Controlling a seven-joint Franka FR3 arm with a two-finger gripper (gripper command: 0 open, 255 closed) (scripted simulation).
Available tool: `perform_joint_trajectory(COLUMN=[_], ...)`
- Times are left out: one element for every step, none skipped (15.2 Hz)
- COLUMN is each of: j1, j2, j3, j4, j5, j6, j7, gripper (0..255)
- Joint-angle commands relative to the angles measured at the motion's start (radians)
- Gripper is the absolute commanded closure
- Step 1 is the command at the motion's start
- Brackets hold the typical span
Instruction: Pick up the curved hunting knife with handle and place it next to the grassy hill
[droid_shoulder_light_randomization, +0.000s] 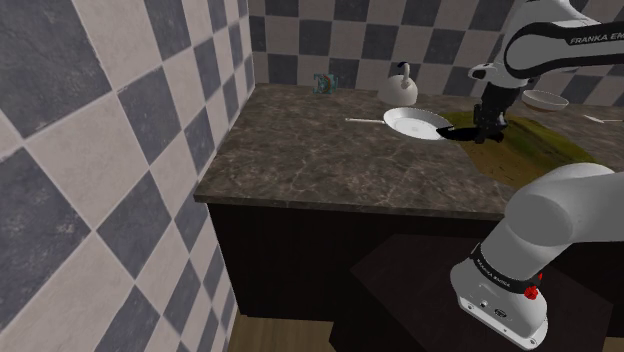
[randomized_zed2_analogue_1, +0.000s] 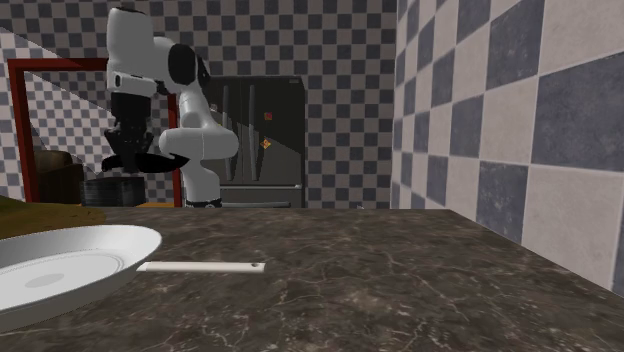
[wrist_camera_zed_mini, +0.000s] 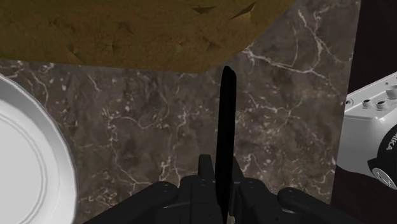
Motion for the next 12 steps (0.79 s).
perform_joint_trajectory(j1=[-0.003, -0.005, -0.006, -0.007, -0.008, -0.01, -0.011, -0.012, -0.013, -0.014, -0.015, -0.015], j2=[0.008, 0.012, 0.017, 0.023, 0.028, 0.035, 0.041, 0.049, 0.056, 0.064, 0.073, 0.082], j3=[-0.012, -0.017, -0.023, -0.029, -0.034, -0.04, -0.046, -0.052, -0.059, -0.065, -0.071, -0.078], j4=[-0.025, -0.036, -0.046, -0.057, -0.066, -0.076, -0.086, -0.095, -0.104, -0.113, -0.122, -0.13], j5=[-0.012, -0.017, -0.022, -0.027, -0.033, -0.038, -0.044, -0.05, -0.056, -0.061, -0.067, -0.073], j6=[0.033, 0.048, 0.063, 0.079, 0.094, 0.11, 0.126, 0.143, 0.159, 0.176, 0.193, 0.211], j7=[0.004, 0.005, 0.007, 0.009, 0.011, 0.012, 0.014, 0.016, 0.018, 0.02, 0.022, 0.024], gripper=[255, 255, 255, 255, 255, 255, 255, 255, 255, 255, 255, 255])
